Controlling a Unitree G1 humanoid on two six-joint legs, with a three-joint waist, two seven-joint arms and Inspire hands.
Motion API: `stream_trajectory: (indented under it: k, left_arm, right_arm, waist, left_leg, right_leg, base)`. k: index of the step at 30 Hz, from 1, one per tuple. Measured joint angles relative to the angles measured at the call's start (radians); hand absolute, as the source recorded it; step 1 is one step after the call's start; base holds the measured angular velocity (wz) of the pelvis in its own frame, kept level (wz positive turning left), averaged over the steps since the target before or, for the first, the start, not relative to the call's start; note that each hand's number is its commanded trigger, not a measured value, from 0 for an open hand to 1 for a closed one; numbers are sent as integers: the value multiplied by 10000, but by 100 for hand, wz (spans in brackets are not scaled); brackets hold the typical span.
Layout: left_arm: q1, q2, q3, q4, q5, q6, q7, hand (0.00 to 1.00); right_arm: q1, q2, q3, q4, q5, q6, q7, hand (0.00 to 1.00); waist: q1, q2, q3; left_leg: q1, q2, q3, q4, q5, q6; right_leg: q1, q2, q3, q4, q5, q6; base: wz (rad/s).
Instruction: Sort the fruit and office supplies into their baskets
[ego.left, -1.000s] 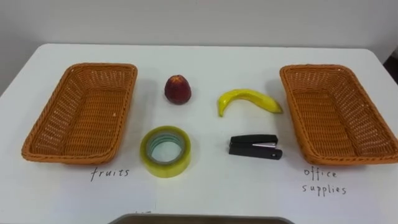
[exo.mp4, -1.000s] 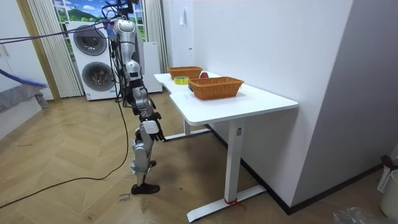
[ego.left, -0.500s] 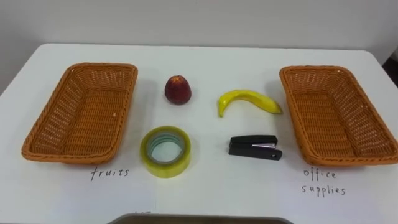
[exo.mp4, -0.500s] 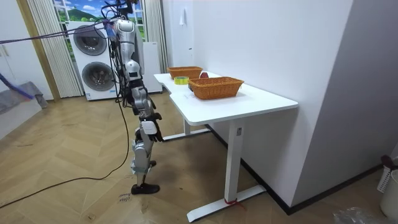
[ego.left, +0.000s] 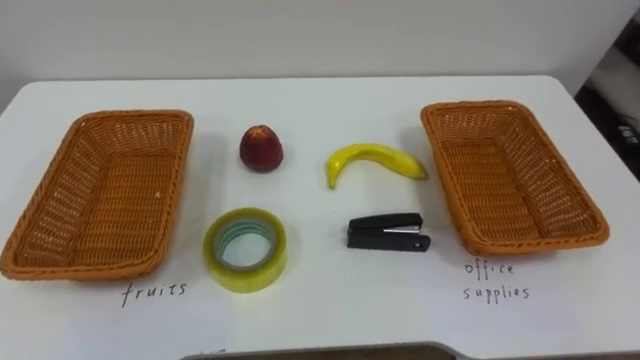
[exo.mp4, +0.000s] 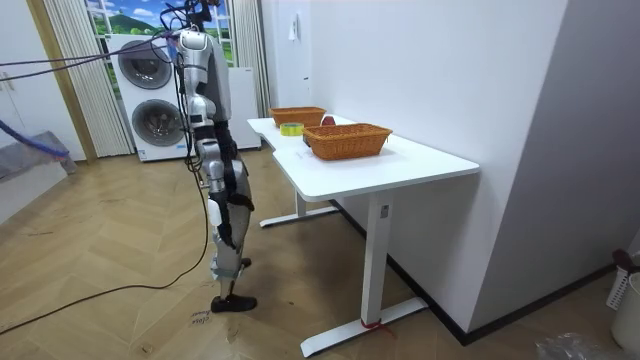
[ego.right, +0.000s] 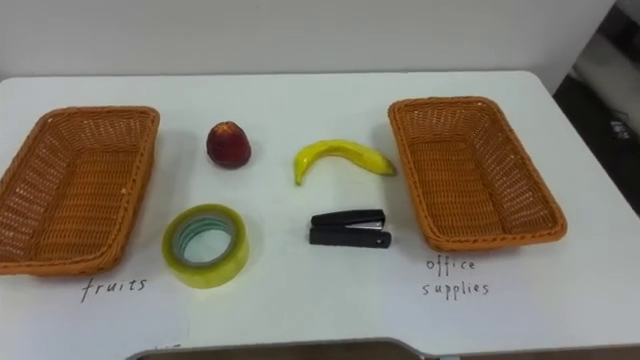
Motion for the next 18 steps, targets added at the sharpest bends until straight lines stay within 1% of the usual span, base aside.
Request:
stream_trajectory:
  k: [1,3,4,5,6,7,9,10,12,13,15,16,17,18]
  left_arm:
    - [3,5,55,-9,79,13,14,0]
    - [61,79,85,-24,214,115,49,0]
    - [61,98,84,-23,272,155,51,0]
    - [66,118,83,-24,375,196,55,0]
    - [76,121,94,-23,388,207,58,0]
    - [77,124,86,-23,400,207,61,0]
    - [83,135,22,-34,381,207,154,0]
    - [82,135,12,-62,353,209,175,0]
    - [83,141,-23,-225,359,213,213,0]
    - [90,151,-24,-236,358,213,218,0]
    - [107,192,-54,-250,364,215,231,0]
    - [108,200,-105,-256,363,215,239,0]
    - [97,227,-186,-317,362,198,243,0]
    - [96,229,-199,-318,361,187,239,0]
  right_arm:
    - [-15,-47,-142,-161,-126,3,-192,0]
    - [-195,-269,-621,-835,-622,-52,-1080,0]
    - [-227,-315,-740,-1027,-757,-69,-1326,0]
    - [-294,-423,-829,-1433,-1080,-127,-1831,0]
    - [-357,-438,-1086,-2045,-1416,-193,-2321,0]
    - [-368,-441,-1095,-2369,-1560,-247,-2585,0]
    - [-488,-474,-1071,-3546,-2006,-442,-3561,0]
    - [-543,-481,-1066,-3858,-2157,-440,-3782,0]
    - [-583,-518,-1049,-5271,-2659,-472,-4539,0]
    - [-582,-543,-1047,-5550,-2766,-529,-4720,0]
    - [-557,-553,-1037,-6690,-3471,-640,-5580,0]
    - [-548,-558,-1011,-7012,-3610,-625,-5798,0]
    - [-483,-556,-941,-7191,-4158,-521,-6221,0]
    - [-386,-481,-942,-7548,-4240,-427,-6501,0]
  waist:
    - [-10,-10,-5]
    - [-77,-35,-12]
    - [-83,-39,-16]
    - [-84,-65,-24]
    - [-118,-82,-27]
    - [-115,-85,-23]
    - [-158,-121,-23]
    - [-182,-127,-25]
    - [-179,-154,-21]
    - [-166,-159,-18]
    - [-94,-199,-22]
    - [-77,-207,-19]
    - [-67,-240,3]
    - [10,-248,25]
  left_leg:
    - [1,2,31,-9,-4,2]
    - [-7,7,114,-22,-6,4]
    - [-7,7,120,-21,-5,4]
    - [10,1,143,-26,-5,4]
    - [11,-5,154,-41,-6,4]
    - [8,-8,154,-42,-5,4]
    - [-12,-13,158,-35,-6,6]
    - [-47,-13,159,-29,-6,6]
    - [-236,-20,159,-12,-1,11]
    - [-272,-22,159,-11,0,12]
    - [-325,-34,159,-17,0,12]
    - [-347,-40,159,-17,0,12]
    - [-389,-43,153,-18,2,13]
    - [-410,-48,153,-33,3,14]
  right_leg:
    - [-40,-3,43,24,-18,-3]
    - [-141,-1,184,146,-37,-13]
    - [-137,5,241,177,-30,-15]
    - [-164,10,340,226,-34,-12]
    - [-192,9,384,257,-47,-7]
    - [-193,9,397,256,-50,-6]
    - [-241,7,399,276,-56,-3]
    - [-296,7,394,287,-57,-3]
    - [-507,8,440,295,-53,-9]
    - [-521,8,447,293,-53,-9]
    - [-601,4,455,293,-55,-6]
    - [-626,-1,456,296,-55,-6]
    - [-639,-4,444,306,-55,-6]
    - [-662,-11,458,361,-55,-5]
  base:
    - [-16]
    - [-13]
    - [-6]
    - [-6]
    - [-5]
    - [0]
    - [0]
    - [0]
    - [0]
    - [0]
    - [0]
    - [0]
    - [0]
    - [0]
